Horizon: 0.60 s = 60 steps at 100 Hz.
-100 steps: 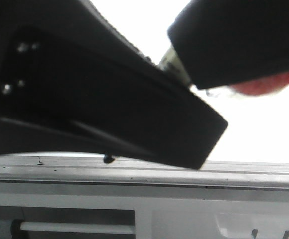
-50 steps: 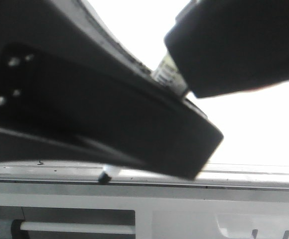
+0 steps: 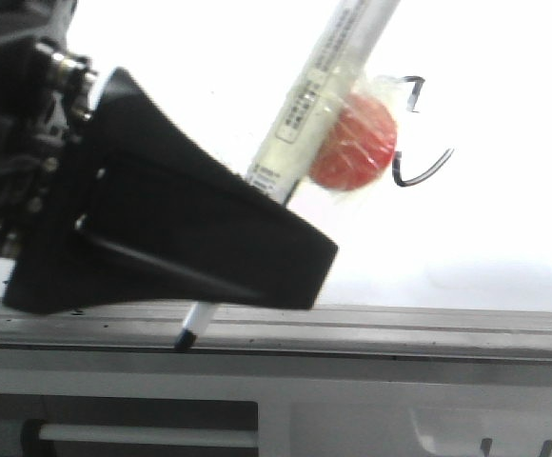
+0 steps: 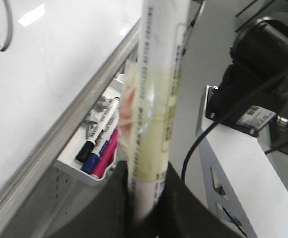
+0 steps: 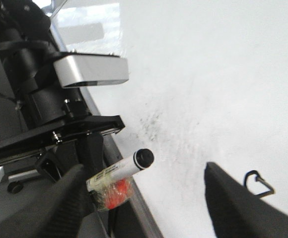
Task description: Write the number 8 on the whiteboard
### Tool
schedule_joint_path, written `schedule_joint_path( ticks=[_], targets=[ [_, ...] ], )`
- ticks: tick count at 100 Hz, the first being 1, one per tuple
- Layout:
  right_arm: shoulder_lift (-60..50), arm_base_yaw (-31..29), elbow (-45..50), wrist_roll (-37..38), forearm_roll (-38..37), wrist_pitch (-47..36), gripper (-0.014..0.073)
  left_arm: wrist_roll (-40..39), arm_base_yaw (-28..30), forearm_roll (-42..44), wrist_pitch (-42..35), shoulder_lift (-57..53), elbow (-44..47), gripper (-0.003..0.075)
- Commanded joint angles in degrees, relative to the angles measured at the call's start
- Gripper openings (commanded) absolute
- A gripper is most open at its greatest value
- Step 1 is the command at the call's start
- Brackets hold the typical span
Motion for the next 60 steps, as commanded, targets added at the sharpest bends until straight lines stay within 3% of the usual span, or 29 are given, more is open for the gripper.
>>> schedule_joint_path(
  ticks=[1, 20, 40, 60],
  targets=[
    [-2.46, -2.43, -1.62, -0.38, 0.05, -1.50, 0.0281, -0.57, 0.02, -4.27, 0.60, -1.05, -1.28, -0.0020],
    [-4.70, -4.01, -1.62, -0.15, -0.28, 3.12, -0.0071, -0.42, 0.02, -8.03, -3.37, -1.05, -1.28, -0.0020],
    [-7.65, -4.01, -1.62, 0.64, -0.54, 4.43, -0.0052, -0.42, 0.02, -11.22, -13.21, -1.05, -1.28, -0.0020],
    [-8.47, -4.01, -1.62, 0.64, -1.20, 4.49, -0.0052, -0.42, 1.17, -11.22, -14.49, -0.78, -1.78, -0.0020]
  ],
)
